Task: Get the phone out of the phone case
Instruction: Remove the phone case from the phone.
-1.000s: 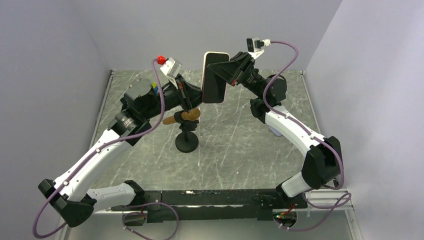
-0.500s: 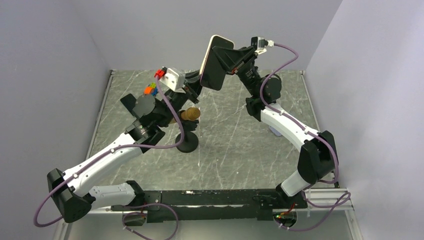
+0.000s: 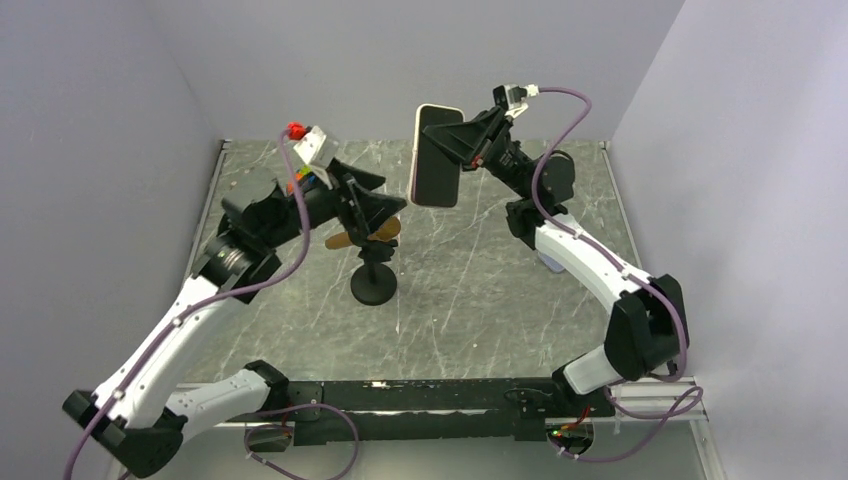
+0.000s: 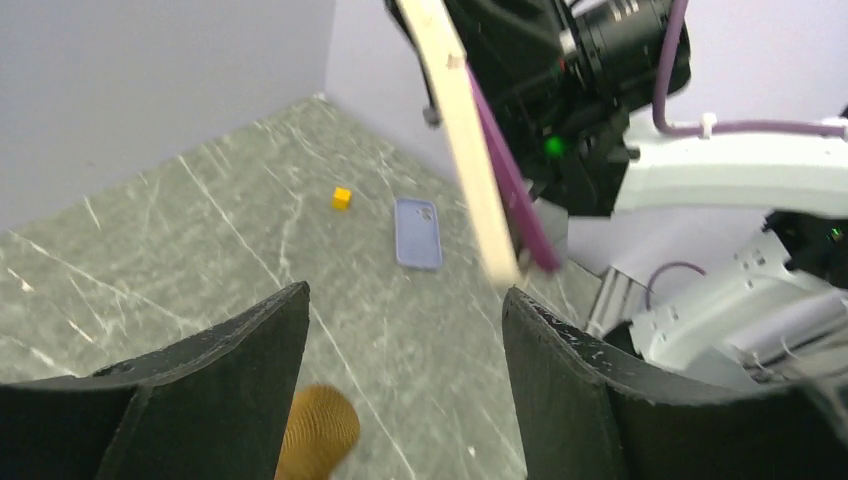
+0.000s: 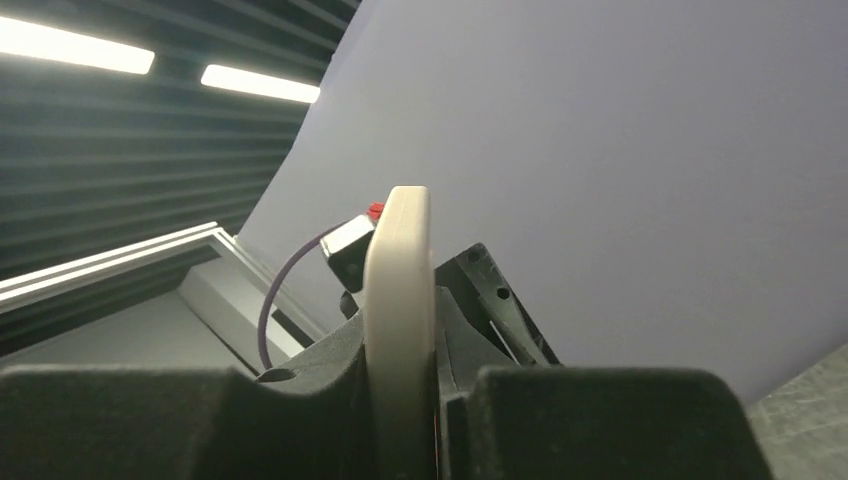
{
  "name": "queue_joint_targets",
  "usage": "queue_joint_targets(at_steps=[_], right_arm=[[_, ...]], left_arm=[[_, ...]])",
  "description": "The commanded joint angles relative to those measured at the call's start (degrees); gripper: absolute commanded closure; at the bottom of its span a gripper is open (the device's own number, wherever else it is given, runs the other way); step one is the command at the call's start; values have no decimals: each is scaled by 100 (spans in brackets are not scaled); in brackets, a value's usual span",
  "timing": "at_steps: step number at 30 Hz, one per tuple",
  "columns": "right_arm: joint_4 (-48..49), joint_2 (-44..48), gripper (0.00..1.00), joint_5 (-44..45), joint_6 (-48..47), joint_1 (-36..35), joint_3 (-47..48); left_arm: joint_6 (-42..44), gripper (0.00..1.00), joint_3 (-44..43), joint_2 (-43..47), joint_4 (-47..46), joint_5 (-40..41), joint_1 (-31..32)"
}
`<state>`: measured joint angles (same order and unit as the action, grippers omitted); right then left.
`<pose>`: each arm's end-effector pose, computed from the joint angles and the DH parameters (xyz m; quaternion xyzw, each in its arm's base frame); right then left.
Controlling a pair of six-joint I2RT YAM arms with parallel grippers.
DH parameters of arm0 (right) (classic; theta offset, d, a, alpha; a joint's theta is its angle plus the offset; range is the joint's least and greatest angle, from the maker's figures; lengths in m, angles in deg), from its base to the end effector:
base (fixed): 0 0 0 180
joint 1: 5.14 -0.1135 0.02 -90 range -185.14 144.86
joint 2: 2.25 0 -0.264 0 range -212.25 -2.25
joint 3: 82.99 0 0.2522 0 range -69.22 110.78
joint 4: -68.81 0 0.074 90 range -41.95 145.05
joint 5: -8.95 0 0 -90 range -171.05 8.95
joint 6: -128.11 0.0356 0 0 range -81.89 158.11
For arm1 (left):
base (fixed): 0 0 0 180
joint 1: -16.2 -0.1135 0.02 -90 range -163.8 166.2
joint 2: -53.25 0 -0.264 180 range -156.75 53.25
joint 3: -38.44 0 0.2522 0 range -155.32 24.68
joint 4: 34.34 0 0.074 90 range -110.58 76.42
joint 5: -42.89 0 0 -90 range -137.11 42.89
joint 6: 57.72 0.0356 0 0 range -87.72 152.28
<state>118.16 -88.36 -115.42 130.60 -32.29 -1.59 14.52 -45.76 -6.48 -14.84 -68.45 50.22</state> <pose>0.2818 0.1671 0.4288 -0.0306 0.4572 0.8193 0.3447 0.1778 -0.1356 0.4553 0.2290 0.6381 -0.4289 0.5970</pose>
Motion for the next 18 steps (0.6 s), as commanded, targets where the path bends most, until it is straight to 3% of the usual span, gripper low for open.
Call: queue_joint_targets(at_steps=[1, 7, 12, 14, 18], right_arm=[[-170, 797, 100, 70, -365, 167, -7], [-423, 872, 100, 246, -525, 171, -184], [-577, 840, 100, 285, -561, 168, -140], [-664, 857, 100, 303, -624, 171, -148], [-719, 907, 100, 328, -671, 160, -189]], left_arm=[[-872, 26, 119, 584, 473, -1327, -257], [-2334, 26, -38, 261, -447, -2535, -259], [-4035, 30, 523, 2, -2502, -2799, -219], [-4194, 31, 518, -115, -2757, -2868, -120], [-3730, 34, 330, -146, -2214, -2653, 95]])
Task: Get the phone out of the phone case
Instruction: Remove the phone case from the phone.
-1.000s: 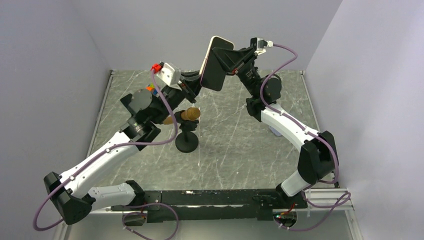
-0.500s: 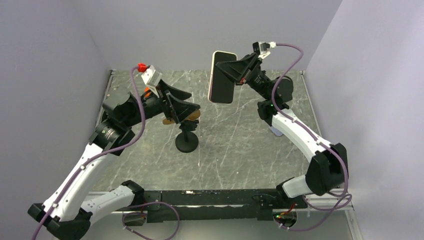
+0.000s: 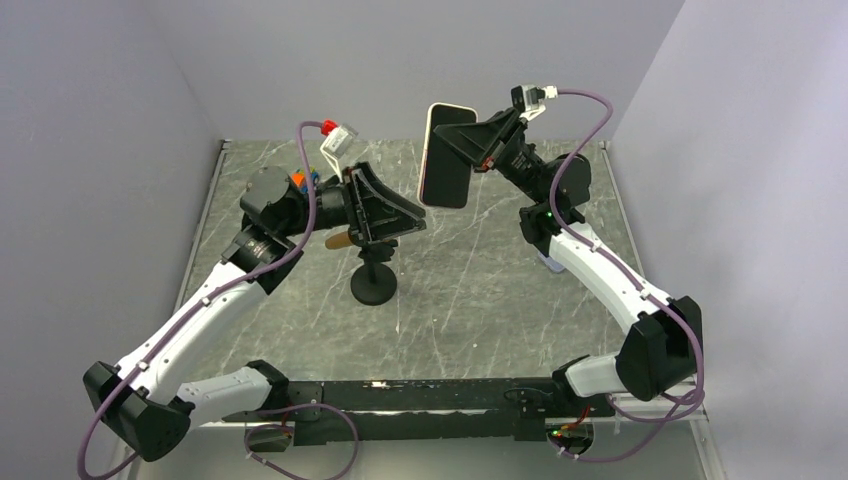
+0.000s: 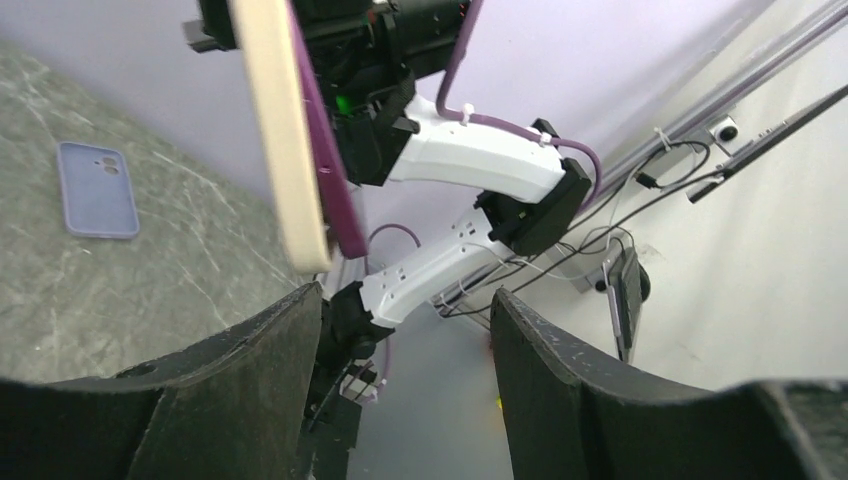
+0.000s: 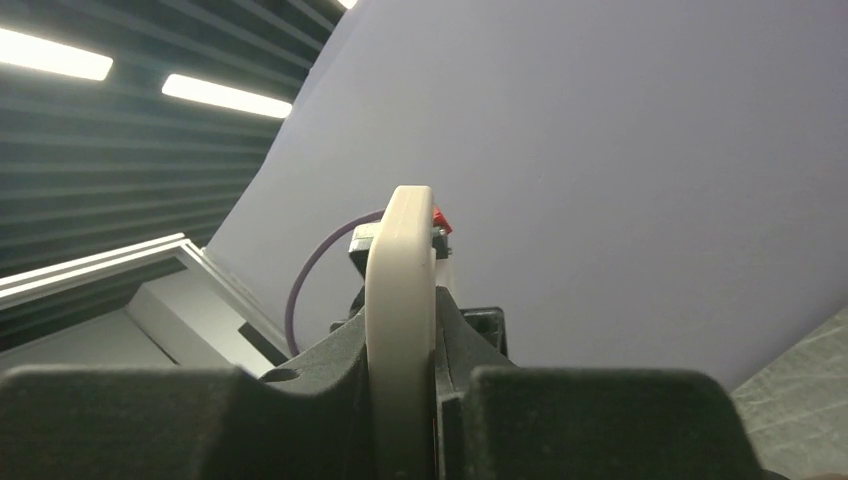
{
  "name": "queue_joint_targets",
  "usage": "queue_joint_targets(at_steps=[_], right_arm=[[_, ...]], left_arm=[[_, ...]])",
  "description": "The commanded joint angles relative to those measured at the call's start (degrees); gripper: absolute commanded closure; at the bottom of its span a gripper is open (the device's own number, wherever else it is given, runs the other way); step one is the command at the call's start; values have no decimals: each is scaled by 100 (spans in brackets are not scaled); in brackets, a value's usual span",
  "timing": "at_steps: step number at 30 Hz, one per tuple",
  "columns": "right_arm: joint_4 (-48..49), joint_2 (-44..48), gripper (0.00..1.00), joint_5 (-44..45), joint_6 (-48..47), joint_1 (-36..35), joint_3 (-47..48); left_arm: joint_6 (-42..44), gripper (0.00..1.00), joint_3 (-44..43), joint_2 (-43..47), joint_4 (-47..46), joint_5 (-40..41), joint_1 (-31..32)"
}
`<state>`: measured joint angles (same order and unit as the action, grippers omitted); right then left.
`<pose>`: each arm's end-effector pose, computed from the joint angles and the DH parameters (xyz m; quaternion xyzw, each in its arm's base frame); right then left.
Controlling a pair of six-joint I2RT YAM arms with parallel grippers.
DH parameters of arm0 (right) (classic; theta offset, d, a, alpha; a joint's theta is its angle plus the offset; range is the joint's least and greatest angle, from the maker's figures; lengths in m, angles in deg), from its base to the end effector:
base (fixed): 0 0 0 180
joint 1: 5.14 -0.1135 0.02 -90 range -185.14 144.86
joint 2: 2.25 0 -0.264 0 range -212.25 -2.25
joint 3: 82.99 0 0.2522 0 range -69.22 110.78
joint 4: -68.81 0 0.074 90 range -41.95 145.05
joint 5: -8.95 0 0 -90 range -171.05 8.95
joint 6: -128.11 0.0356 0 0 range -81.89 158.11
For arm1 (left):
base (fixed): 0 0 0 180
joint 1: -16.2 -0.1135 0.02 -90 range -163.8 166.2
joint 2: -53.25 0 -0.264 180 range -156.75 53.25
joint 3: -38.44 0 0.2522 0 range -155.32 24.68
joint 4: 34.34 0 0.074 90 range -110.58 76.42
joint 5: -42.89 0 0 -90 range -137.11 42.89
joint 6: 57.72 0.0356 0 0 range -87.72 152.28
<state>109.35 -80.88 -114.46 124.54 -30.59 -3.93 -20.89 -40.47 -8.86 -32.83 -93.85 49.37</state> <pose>0.2611 0.1460 0.4422 -0.0237 0.4752 0.7888 0.3893 0.1807 -0.1491 0.4457 0.2138 0.6033 -0.6748 0.3675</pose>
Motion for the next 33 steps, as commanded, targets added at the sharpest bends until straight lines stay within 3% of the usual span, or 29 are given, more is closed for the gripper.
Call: queue_joint_targets(at_steps=[1, 9, 33], right_arm=[[129, 176, 100, 236, -96, -4, 40], [141, 193, 100, 249, -102, -12, -50], [173, 343, 100, 179, -97, -400, -17]], left_arm=[[-189, 35, -201, 85, -420, -93, 198], [-261, 36, -177, 85, -521, 77, 268], [544, 35, -895, -446, 764, 1657, 251]])
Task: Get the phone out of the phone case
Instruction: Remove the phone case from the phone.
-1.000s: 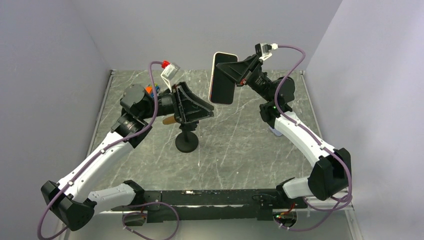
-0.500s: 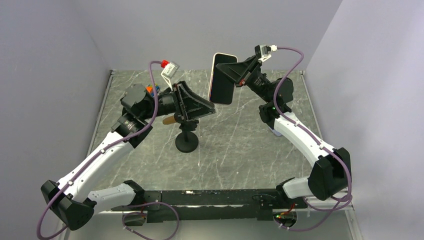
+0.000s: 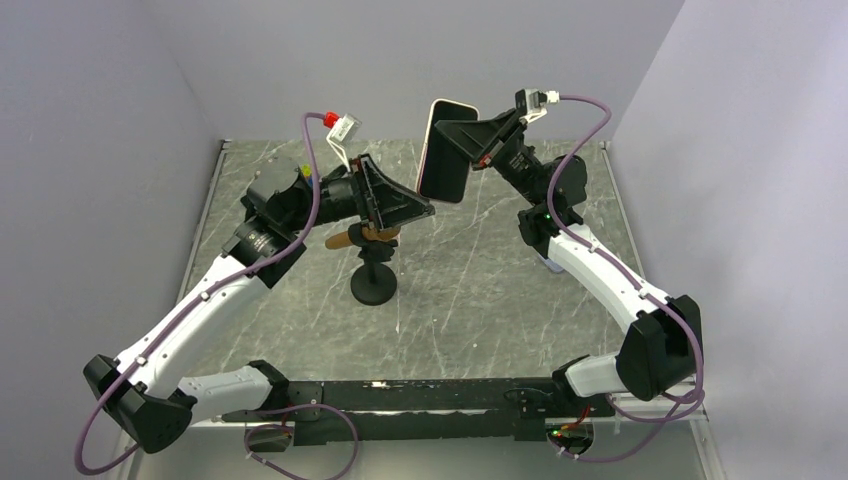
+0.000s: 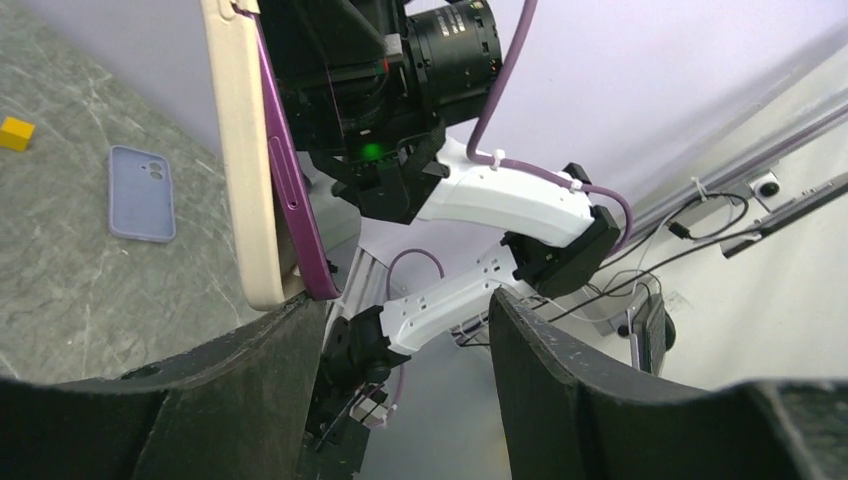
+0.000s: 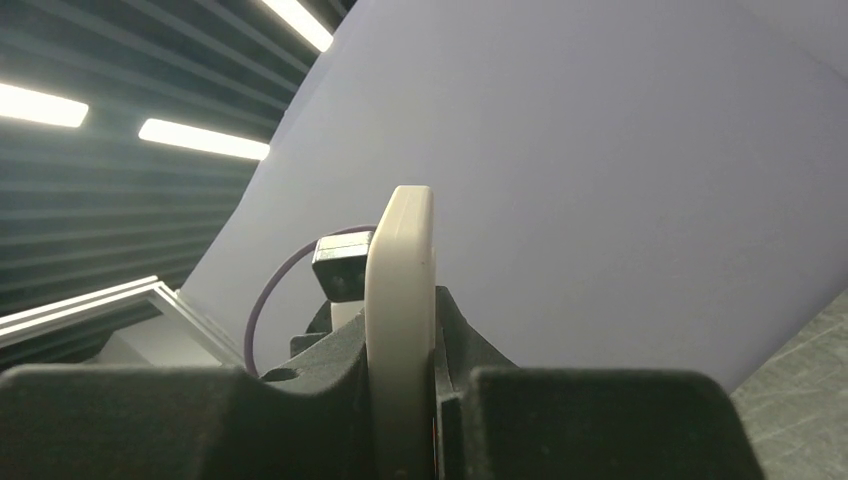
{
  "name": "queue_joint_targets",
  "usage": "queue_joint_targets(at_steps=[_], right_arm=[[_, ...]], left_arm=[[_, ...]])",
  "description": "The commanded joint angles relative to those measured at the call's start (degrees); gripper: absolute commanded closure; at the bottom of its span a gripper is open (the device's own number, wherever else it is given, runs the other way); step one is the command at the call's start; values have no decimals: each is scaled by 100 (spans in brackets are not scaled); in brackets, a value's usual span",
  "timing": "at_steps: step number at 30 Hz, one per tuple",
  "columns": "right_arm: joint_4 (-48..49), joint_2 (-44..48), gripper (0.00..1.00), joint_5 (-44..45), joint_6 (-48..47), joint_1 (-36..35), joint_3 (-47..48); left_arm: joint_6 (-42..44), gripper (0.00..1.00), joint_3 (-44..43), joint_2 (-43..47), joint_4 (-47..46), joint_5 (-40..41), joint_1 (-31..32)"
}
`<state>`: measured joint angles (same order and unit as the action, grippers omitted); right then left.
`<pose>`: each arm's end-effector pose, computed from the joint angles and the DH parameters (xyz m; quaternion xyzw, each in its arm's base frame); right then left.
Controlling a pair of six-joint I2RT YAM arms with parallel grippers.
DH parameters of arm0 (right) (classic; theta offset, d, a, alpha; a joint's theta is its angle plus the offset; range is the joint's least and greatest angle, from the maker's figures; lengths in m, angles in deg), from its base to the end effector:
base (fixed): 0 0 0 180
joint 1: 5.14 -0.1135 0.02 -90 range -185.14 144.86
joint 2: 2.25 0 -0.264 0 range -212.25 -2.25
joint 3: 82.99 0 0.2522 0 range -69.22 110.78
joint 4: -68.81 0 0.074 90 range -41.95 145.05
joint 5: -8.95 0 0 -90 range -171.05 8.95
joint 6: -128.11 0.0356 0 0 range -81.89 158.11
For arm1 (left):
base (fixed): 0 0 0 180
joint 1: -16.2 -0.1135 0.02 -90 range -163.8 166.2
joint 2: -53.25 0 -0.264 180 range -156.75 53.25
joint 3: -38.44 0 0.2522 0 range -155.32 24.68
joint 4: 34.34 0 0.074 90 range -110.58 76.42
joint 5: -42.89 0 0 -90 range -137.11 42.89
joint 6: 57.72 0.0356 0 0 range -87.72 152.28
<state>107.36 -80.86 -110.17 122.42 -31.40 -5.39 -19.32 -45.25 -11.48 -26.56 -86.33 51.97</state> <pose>0.2644 0.1498 0.4319 0.0104 0.4835 0.7769 0.4031 0.1860 -0.1618 0.4539 0.1745 0.6281 -0.6568 0.3791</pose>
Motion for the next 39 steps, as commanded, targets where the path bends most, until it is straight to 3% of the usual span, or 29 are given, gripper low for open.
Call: queue_joint_targets(at_steps=[1, 6, 14, 24, 28, 31, 32, 35, 39], right_arm=[[330, 357, 100, -251, 84, -349, 127], [290, 360, 100, -315, -28, -496, 67], [295, 132, 100, -445, -61, -762, 100], [99, 147, 100, -393, -225, -808, 92], [37, 121, 100, -437, -244, -819, 72], [48, 136, 100, -569, -299, -767, 0], [-81, 145, 90, -656, -392, -723, 1], [-842, 164, 48, -1185, -879, -580, 208], [-1395, 307, 15, -1711, -1405, -418, 335]], left_arm=[[451, 35, -430, -201, 201, 1067, -10], [565, 41, -487, -344, 266, 1667, -9], [894, 61, -556, -503, 100, 2331, -9], [738, 92, -390, -341, -165, 2164, -33], [540, 100, -320, -321, -325, 2014, -73], [214, 100, -309, -358, -544, 1737, -133], [60, 100, -292, -356, -628, 1655, -152], [-349, 100, -209, -309, -949, 1480, -228], [-548, 100, -210, -199, -983, 1505, -319]])
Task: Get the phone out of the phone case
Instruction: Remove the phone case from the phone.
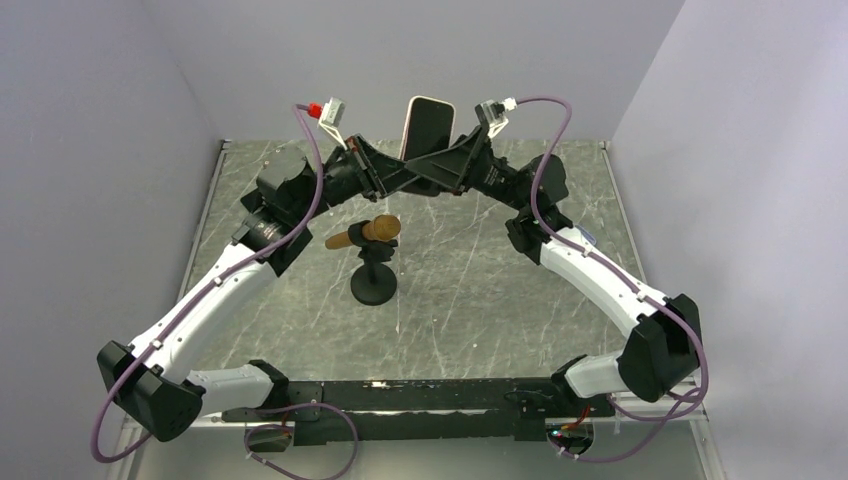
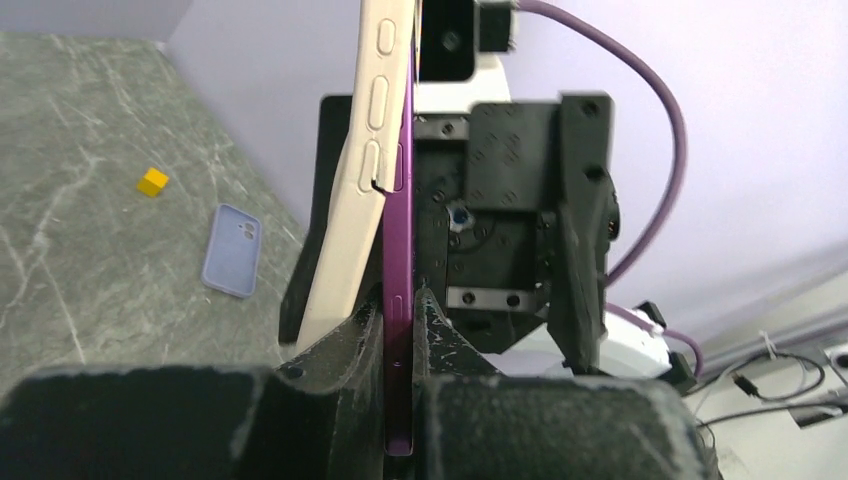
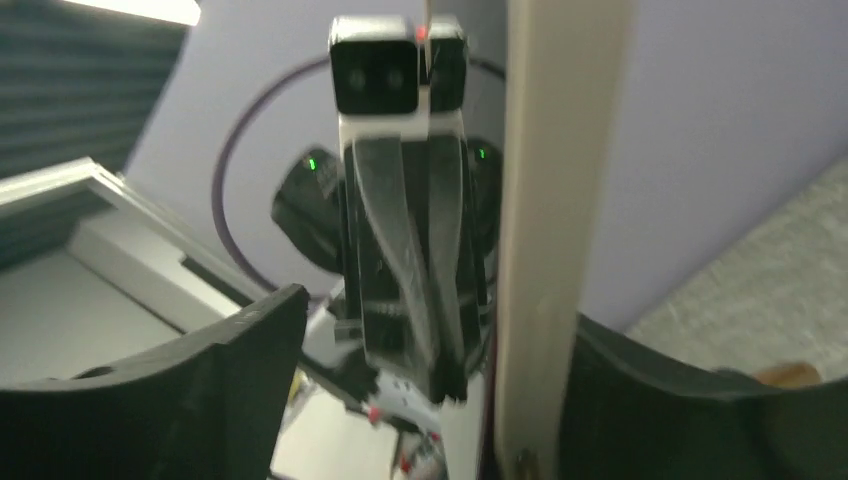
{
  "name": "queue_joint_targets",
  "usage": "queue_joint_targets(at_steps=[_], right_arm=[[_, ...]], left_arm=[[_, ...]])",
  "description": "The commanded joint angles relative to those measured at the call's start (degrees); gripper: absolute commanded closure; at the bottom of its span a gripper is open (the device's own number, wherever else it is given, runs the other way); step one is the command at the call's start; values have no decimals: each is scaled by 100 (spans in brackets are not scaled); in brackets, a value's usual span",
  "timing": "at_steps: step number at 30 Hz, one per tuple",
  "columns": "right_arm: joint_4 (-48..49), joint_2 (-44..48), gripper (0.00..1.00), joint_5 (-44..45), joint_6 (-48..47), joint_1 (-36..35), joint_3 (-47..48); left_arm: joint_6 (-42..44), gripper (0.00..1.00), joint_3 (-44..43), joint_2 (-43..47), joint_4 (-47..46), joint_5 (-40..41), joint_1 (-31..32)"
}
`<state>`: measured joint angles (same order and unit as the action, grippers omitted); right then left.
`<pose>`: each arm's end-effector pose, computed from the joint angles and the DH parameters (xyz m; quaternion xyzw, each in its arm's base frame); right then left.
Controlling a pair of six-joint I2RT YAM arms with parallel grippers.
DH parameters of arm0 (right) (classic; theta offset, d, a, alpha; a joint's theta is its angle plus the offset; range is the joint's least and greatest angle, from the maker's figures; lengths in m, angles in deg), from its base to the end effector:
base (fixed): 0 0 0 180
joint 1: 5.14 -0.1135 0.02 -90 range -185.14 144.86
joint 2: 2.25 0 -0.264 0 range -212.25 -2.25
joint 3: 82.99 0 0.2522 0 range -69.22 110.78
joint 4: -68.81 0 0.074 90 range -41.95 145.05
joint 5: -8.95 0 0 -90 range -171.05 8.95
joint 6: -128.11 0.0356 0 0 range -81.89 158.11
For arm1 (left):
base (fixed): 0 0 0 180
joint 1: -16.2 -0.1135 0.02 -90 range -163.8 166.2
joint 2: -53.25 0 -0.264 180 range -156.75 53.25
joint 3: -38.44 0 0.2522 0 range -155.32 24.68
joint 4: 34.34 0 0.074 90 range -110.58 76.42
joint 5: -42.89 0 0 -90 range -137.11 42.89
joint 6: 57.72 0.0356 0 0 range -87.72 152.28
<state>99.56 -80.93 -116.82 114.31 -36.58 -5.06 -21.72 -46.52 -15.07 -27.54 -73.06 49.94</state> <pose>0.2532 0.1792 0.4205 -0.0648 0.5413 0.7559 0.3626 0.2147 -0.1621 0.4492 0.0588 0.6479 -0.6209 0.4373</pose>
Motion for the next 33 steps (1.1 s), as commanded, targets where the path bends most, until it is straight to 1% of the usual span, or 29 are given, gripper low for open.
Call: queue_joint_targets(at_steps=[1, 2, 3, 5, 8, 10, 13, 16, 18, 20, 24, 33], right_arm=[[-578, 394, 10, -1142, -681, 128, 275], [-556, 470, 4, -1225, -764, 156, 227], [-578, 568, 1, -1285, -897, 188, 175], [-576, 780, 0, -1330, -1253, 244, -1], [-826, 988, 1, -1243, -1810, 279, -164], [-822, 1021, 8, -1137, -1927, 278, -249], [-299, 1018, 22, -1017, -1759, 296, -458], [87, 921, 32, -934, -1598, 295, -525], [242, 773, 43, -972, -1478, 299, -459], [510, 610, 50, -981, -1274, 298, -411], [722, 411, 53, -879, -1044, 288, -329], [383, 355, 55, -613, -1177, 248, -158]], left_arm=[[-362, 100, -72, 198, -892, 226, -137], [-437, 100, -55, 230, -902, 265, -171], [-552, 100, -28, 260, -910, 277, -212], [-955, 100, 34, 302, -1054, 206, -354], [-1626, 100, 139, 334, -1353, 46, -514], [-2041, 100, 204, 351, -1646, -59, -570], [-2399, 100, 232, 398, -1868, -111, -576], [-2492, 100, 235, 453, -1944, -119, -578], [-2524, 100, 276, 485, -1927, -114, -577], [-2566, 100, 356, 523, -1957, -87, -575], [-2591, 100, 435, 533, -1997, -85, -579], [-2434, 100, 437, 529, -1888, -86, -565]])
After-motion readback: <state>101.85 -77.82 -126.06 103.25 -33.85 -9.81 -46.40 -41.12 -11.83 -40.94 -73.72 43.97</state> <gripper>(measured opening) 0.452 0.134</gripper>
